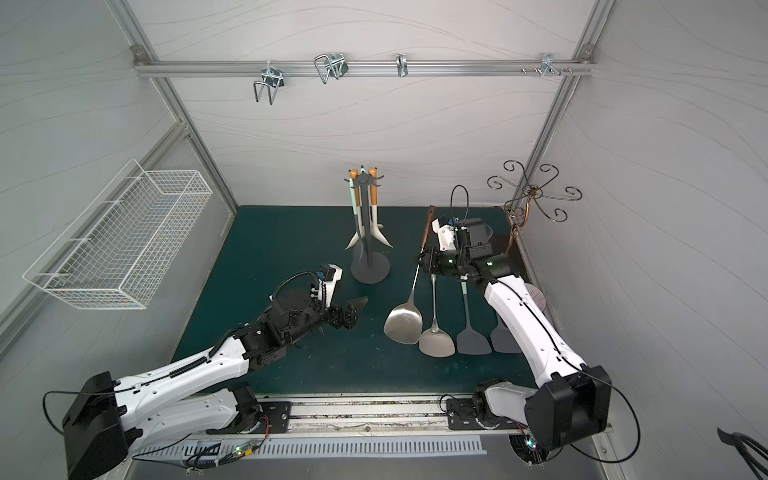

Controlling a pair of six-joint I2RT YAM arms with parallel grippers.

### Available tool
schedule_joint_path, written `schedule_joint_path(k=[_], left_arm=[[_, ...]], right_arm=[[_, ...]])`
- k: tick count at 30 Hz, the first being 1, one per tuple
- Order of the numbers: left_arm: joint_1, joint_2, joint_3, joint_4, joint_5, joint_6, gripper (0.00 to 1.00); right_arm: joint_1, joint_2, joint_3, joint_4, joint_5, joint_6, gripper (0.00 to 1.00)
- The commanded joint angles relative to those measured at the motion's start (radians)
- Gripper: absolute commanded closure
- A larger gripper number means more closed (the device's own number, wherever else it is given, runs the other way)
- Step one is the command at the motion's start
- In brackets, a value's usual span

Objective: Take the spatula off the kitchen utensil rack
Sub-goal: Place the spatula at the center of the board.

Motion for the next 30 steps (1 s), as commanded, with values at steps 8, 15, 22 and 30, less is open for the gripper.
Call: schedule_joint_path(k=[8, 15, 22, 30], left_arm=[[0.127, 0.015, 0.019, 0.053, 0.064, -0.095, 0.0], [0.171, 0.072, 0.038, 0.036, 0.09, -0.14, 0.0], [0.229, 0.117, 0.045, 0.036, 0.143, -0.193, 0.0], [0.255, 0.139, 0.046, 0.04, 0.168, -0.215, 0.0]], right_arm=[[-0.003, 0.172, 0.023, 0.013, -0.107, -0.007, 1.0], [0.016, 0.303, 0.046, 0.015, -0.109, -0.019, 1.0], [0.036, 0.421, 0.082, -0.016, -0.097, -0.044, 1.0], [0.058, 0.51, 0.119, -0.021, -0.1, -0.048, 1.0]])
